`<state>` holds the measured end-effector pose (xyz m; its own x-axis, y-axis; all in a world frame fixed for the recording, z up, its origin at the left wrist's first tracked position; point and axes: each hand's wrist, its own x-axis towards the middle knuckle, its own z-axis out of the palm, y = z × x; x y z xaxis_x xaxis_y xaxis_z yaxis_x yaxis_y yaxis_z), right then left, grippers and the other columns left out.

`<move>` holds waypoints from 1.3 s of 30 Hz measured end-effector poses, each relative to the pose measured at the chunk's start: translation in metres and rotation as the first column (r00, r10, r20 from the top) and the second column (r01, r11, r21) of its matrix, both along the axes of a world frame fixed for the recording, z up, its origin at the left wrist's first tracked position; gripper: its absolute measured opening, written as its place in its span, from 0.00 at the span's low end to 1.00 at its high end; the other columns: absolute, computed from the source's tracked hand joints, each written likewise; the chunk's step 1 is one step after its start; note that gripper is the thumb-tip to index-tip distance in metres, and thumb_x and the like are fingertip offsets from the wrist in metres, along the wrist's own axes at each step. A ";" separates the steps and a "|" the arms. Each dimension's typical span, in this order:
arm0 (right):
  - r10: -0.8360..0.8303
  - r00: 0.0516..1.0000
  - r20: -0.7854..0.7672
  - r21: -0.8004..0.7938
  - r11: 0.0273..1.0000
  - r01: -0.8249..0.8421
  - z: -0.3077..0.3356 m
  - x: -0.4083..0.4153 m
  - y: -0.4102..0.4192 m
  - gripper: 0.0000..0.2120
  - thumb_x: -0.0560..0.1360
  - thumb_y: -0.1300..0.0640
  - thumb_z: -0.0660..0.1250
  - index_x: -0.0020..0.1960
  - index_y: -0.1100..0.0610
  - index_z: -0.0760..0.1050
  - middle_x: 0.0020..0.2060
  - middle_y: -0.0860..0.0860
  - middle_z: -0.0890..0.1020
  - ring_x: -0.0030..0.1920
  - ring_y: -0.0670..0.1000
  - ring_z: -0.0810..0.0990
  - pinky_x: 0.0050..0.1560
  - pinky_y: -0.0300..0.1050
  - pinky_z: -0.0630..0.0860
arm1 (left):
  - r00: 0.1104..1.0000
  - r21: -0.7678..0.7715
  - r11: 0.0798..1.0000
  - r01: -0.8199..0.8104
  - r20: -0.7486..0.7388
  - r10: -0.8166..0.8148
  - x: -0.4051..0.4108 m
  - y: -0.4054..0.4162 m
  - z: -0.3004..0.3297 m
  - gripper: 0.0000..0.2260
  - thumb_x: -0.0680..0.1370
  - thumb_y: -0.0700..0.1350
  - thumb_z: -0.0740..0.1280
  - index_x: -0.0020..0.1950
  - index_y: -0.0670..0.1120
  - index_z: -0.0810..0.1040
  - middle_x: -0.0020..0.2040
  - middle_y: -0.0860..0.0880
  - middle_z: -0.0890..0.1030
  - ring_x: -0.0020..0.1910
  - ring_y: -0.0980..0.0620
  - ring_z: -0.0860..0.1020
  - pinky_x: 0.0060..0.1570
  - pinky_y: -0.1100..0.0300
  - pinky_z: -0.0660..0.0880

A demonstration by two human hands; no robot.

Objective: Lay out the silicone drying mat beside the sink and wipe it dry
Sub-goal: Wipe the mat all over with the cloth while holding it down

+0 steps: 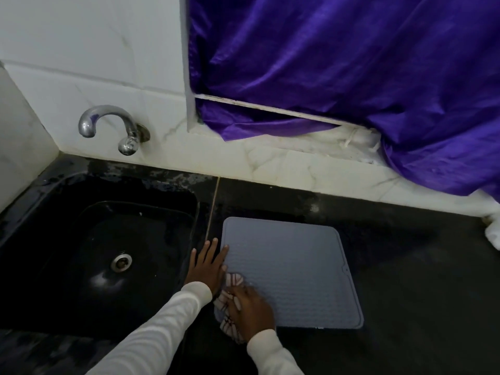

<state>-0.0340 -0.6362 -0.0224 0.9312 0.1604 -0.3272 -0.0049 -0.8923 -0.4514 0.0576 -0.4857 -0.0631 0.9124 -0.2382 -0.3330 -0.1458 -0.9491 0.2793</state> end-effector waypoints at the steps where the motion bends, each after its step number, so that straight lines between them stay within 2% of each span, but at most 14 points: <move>1: 0.000 1.000 0.012 -0.061 0.998 0.001 -0.002 -0.003 -0.005 0.26 0.77 0.40 0.55 0.72 0.47 0.64 0.64 0.50 0.75 0.58 0.51 0.77 0.58 0.46 0.75 | 0.997 0.011 1.000 0.012 0.076 -0.012 0.001 -0.002 -0.001 0.31 0.73 0.59 0.36 0.77 0.57 0.43 0.78 0.48 0.45 0.77 0.46 0.47 0.71 0.47 0.37; 2: -0.032 0.999 0.034 -0.073 0.997 0.034 -0.001 -0.005 -0.010 0.27 0.77 0.39 0.51 0.73 0.47 0.62 0.64 0.50 0.74 0.57 0.53 0.78 0.56 0.47 0.75 | 0.995 0.025 1.000 0.015 0.096 -0.017 0.001 -0.003 -0.003 0.33 0.70 0.60 0.31 0.77 0.57 0.39 0.77 0.50 0.38 0.77 0.47 0.41 0.71 0.46 0.35; 3: -0.070 0.996 0.056 -0.070 0.995 0.074 0.000 -0.007 -0.015 0.26 0.78 0.39 0.48 0.73 0.47 0.63 0.63 0.50 0.74 0.56 0.54 0.78 0.54 0.48 0.75 | 0.995 0.038 0.999 0.019 0.094 -0.022 0.002 -0.004 -0.002 0.35 0.68 0.60 0.29 0.76 0.58 0.38 0.76 0.51 0.35 0.76 0.48 0.37 0.71 0.46 0.34; 7: -0.152 0.981 0.123 -0.078 0.984 0.162 -0.009 -0.016 -0.045 0.30 0.73 0.37 0.43 0.69 0.44 0.68 0.60 0.52 0.77 0.53 0.56 0.80 0.50 0.50 0.76 | 0.995 0.038 0.999 0.007 0.096 -0.010 0.001 -0.003 -0.001 0.34 0.69 0.62 0.29 0.76 0.58 0.37 0.78 0.51 0.37 0.76 0.50 0.36 0.72 0.46 0.34; 10: -0.268 0.959 0.096 -0.067 0.959 0.275 -0.014 -0.024 -0.083 0.26 0.73 0.38 0.47 0.66 0.42 0.72 0.58 0.52 0.78 0.52 0.56 0.81 0.49 0.50 0.77 | 0.994 0.029 1.000 0.001 0.106 -0.004 0.001 -0.003 -0.004 0.31 0.72 0.62 0.31 0.76 0.60 0.37 0.78 0.52 0.37 0.73 0.54 0.34 0.72 0.46 0.35; 13: -0.406 0.912 0.054 -0.027 0.913 0.408 -0.010 -0.033 -0.128 0.17 0.75 0.40 0.58 0.63 0.40 0.73 0.57 0.50 0.79 0.54 0.53 0.80 0.52 0.49 0.77 | 0.996 0.007 1.000 -0.023 0.090 0.022 0.001 -0.003 -0.007 0.27 0.76 0.60 0.38 0.75 0.60 0.37 0.78 0.51 0.39 0.75 0.52 0.36 0.73 0.45 0.36; 15: -0.495 0.868 0.049 -0.007 0.869 0.495 -0.005 -0.037 -0.163 0.15 0.75 0.42 0.63 0.62 0.39 0.74 0.55 0.51 0.80 0.53 0.54 0.80 0.52 0.48 0.77 | 0.995 0.002 0.999 -0.035 0.094 0.034 0.001 -0.003 -0.006 0.26 0.78 0.59 0.41 0.76 0.60 0.38 0.78 0.51 0.40 0.76 0.51 0.38 0.73 0.45 0.37; 17: -0.572 0.819 0.045 -0.032 0.818 0.574 -0.002 -0.041 -0.198 0.15 0.75 0.44 0.65 0.62 0.38 0.74 0.55 0.51 0.80 0.53 0.55 0.80 0.51 0.47 0.76 | 0.995 0.009 0.999 -0.035 0.094 0.034 0.001 -0.004 -0.004 0.25 0.81 0.58 0.44 0.76 0.60 0.39 0.78 0.51 0.40 0.76 0.50 0.39 0.74 0.44 0.38; 22: -0.743 0.669 0.025 -0.028 0.668 0.744 -0.001 -0.045 -0.261 0.22 0.74 0.38 0.65 0.67 0.37 0.70 0.58 0.55 0.80 0.56 0.60 0.80 0.57 0.51 0.75 | 0.993 -0.013 0.997 -0.071 0.095 0.072 0.000 -0.009 -0.003 0.24 0.82 0.55 0.48 0.77 0.60 0.43 0.78 0.52 0.41 0.76 0.51 0.39 0.74 0.44 0.38; 28: -0.763 0.645 0.049 -0.046 0.643 0.764 -0.001 -0.046 -0.260 0.24 0.75 0.38 0.63 0.70 0.41 0.67 0.58 0.57 0.79 0.56 0.62 0.79 0.54 0.52 0.74 | 0.993 -0.028 0.996 -0.079 0.090 0.082 0.000 -0.008 -0.003 0.24 0.82 0.55 0.49 0.77 0.61 0.44 0.79 0.52 0.42 0.77 0.51 0.40 0.74 0.44 0.39; 31: -0.766 0.636 0.097 -0.020 0.637 0.771 -0.003 -0.049 -0.255 0.22 0.75 0.41 0.64 0.68 0.45 0.70 0.58 0.56 0.80 0.56 0.61 0.79 0.54 0.53 0.75 | 0.992 -0.024 0.996 -0.083 0.089 0.085 0.000 -0.007 -0.003 0.24 0.82 0.56 0.49 0.77 0.61 0.45 0.79 0.52 0.42 0.76 0.52 0.40 0.74 0.44 0.39; 35: -0.803 0.549 0.234 0.209 0.592 0.778 0.008 -0.049 -0.237 0.17 0.75 0.50 0.69 0.63 0.51 0.77 0.58 0.56 0.81 0.56 0.60 0.80 0.55 0.52 0.75 | 0.993 -0.022 0.996 -0.085 0.081 0.086 0.000 -0.008 0.000 0.24 0.82 0.56 0.49 0.77 0.61 0.44 0.78 0.53 0.42 0.76 0.52 0.39 0.73 0.46 0.37; 37: -0.786 0.567 0.248 0.303 0.619 0.725 0.006 -0.045 -0.220 0.15 0.74 0.53 0.70 0.61 0.51 0.78 0.56 0.55 0.82 0.55 0.58 0.81 0.55 0.49 0.76 | 0.991 -0.017 0.995 -0.100 0.088 0.102 0.000 -0.009 0.001 0.24 0.82 0.56 0.49 0.76 0.62 0.44 0.79 0.53 0.43 0.77 0.52 0.40 0.74 0.46 0.38; 39: -0.741 0.636 0.214 0.384 0.663 0.643 0.004 -0.039 -0.194 0.13 0.75 0.52 0.69 0.59 0.45 0.78 0.56 0.50 0.82 0.55 0.53 0.81 0.57 0.47 0.76 | 0.989 -0.007 0.993 -0.121 0.086 0.122 0.000 -0.012 0.002 0.24 0.82 0.56 0.48 0.76 0.62 0.44 0.79 0.54 0.43 0.77 0.52 0.41 0.74 0.46 0.39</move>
<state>-0.0726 -0.8304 -0.0182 0.8350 -0.5493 -0.0333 -0.3848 -0.5394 -0.7490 0.0581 -0.4977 -0.0614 0.9599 -0.1244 -0.2512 -0.0531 -0.9606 0.2728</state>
